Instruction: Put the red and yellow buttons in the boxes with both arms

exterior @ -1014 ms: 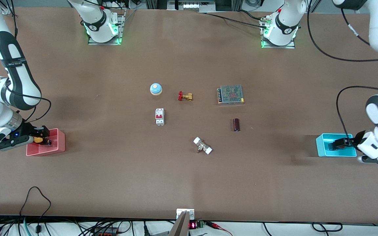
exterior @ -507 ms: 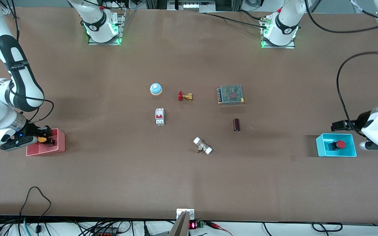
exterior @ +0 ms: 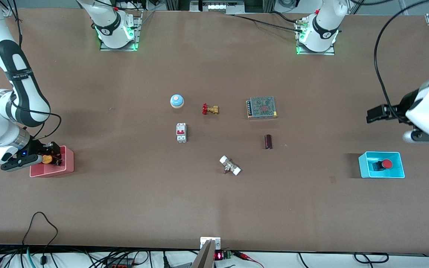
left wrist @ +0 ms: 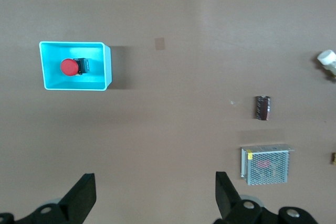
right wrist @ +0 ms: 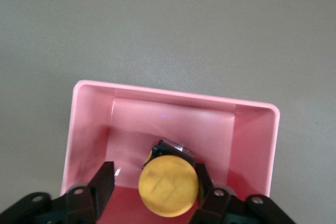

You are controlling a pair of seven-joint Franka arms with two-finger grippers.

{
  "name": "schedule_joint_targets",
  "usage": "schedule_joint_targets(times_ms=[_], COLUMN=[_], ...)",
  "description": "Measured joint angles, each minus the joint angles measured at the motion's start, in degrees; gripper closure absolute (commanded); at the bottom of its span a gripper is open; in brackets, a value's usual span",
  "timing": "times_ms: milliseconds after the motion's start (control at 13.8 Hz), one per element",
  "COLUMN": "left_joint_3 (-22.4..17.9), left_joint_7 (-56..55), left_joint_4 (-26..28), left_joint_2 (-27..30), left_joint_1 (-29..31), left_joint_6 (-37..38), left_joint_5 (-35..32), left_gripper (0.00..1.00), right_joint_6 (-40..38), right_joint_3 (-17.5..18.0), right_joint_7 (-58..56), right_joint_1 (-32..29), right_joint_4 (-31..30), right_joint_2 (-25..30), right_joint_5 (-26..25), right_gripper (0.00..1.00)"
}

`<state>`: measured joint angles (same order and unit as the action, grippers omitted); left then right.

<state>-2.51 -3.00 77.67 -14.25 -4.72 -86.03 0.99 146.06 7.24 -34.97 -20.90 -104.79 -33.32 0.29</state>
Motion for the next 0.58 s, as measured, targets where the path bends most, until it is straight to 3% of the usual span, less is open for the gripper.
schedule_joint_targets(times_ms=[217,435,580], left_joint_3=[1.0,1.1,1.2], left_joint_7=[2.4,3.3,3.4], left_joint_4=[5.6,13.6,14.8], left_joint_2=[4.0,9.4,10.8], left_joint_1=[0.0,0.2,0.2], left_joint_6=[-1.7,-3.7,-2.7], left_joint_5=[-2.3,-2.5,-2.6], left_gripper=[0.00,0.00,0.00], right_joint_6=[0.0,0.0,-0.3], right_joint_3=[0.0,0.0,0.0], right_joint_7=[0.0,0.0,0.0], right_joint_1=[0.0,0.0,0.0], right_joint_4=[0.0,0.2,0.9], right_joint_2=[0.0,0.0,0.6], right_joint_5=[0.0,0.0,0.0], right_gripper=[0.01,0.00,0.00])
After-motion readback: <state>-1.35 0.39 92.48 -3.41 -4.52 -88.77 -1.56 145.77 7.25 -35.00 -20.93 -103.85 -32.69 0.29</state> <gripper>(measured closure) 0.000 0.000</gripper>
